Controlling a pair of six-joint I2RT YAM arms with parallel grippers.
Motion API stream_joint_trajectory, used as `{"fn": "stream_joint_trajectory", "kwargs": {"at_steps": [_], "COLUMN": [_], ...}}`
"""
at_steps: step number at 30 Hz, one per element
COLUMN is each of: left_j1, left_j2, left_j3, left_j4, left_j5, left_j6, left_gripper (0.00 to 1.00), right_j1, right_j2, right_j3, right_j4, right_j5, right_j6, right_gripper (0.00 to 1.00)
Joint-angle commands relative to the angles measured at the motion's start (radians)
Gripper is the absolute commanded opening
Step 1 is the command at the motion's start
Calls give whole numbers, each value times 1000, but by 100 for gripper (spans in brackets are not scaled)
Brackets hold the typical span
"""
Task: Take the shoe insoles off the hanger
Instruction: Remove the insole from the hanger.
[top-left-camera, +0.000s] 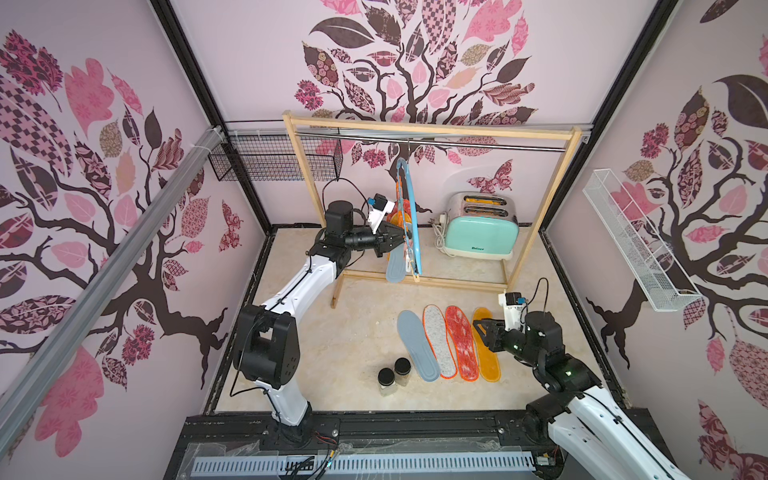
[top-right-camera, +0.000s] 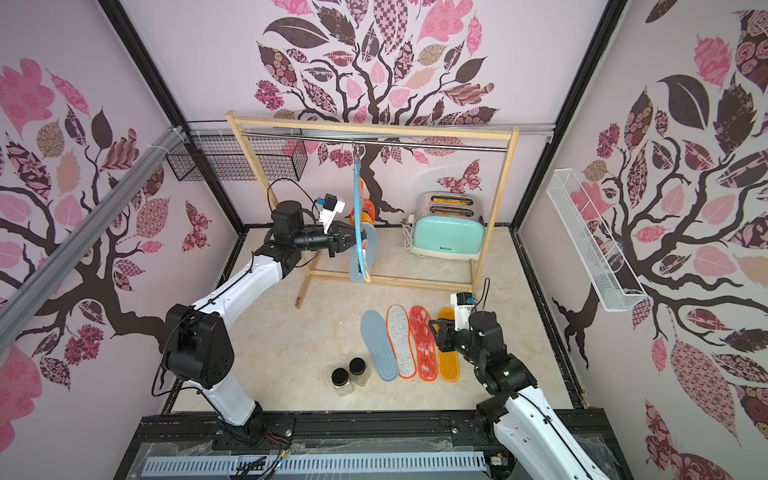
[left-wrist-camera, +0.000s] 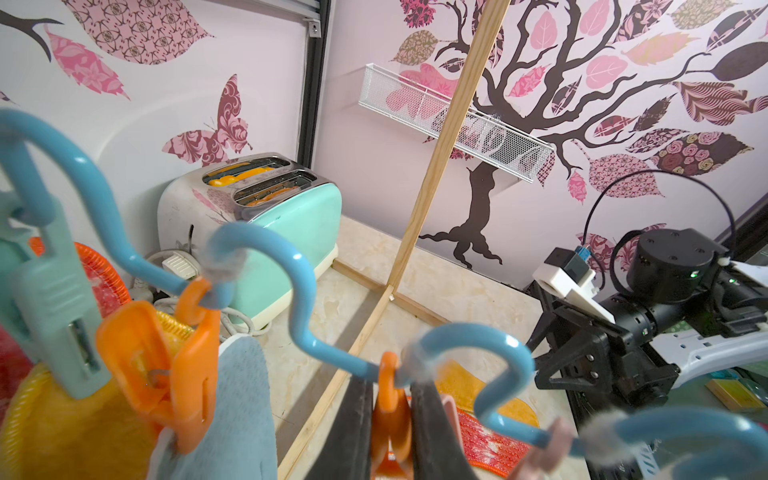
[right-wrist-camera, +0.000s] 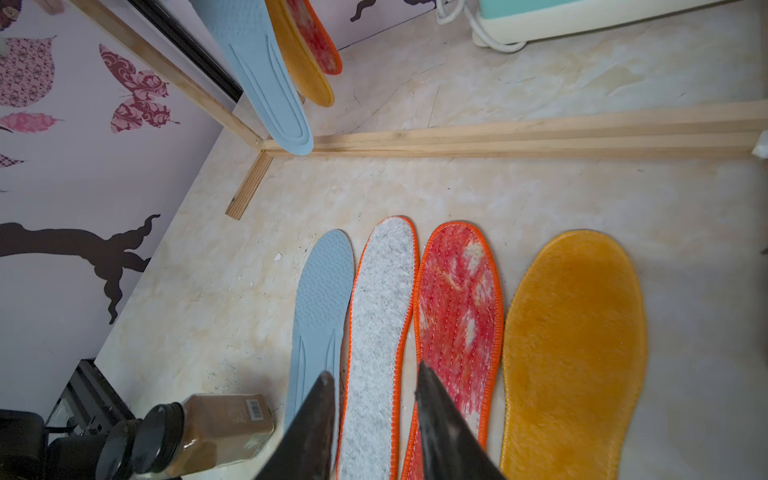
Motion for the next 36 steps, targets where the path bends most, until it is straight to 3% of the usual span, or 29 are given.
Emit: {"fn": "stream_joint_trajectory", "kwargs": {"at_steps": [1, 12, 19, 25, 28, 31, 34, 36], "left_j1": [-2, -10, -15, -19, -25, -30, -32, -32], "left_j2": [-18, -42, -55, -60, -63, -79, -118, -148], "left_j3": [-27, -44, -49, -51, -46, -48, -82, -109], "left_j4": [-20, -17, -21, -30, -50, -104, -119, -120], "left_j5": [-5, -19, -28, -39, -48, -45, -73, -93], "left_j6": [-13, -21, -21, -22, -17, 18, 26, 20], "left_gripper": [3, 4, 4, 7, 20, 49, 63, 67], "right_j1": [10, 20, 44, 44, 44, 44, 43, 45], "right_j2": [-61, -71, -235, -240, -212, -184, -178, -180], "right_j3": [-17, -204, -261, -261, -256, -249, -247, -249], "right_j4": [127, 326, 325, 315, 325, 331, 334, 334], "right_j5": [-70, -192, -133, -108, -105, -110, -111, -111], "right_j6": [8, 74, 63, 64, 63, 62, 61, 61], "right_gripper": [36, 35, 36, 36, 36, 36, 36, 36]}}
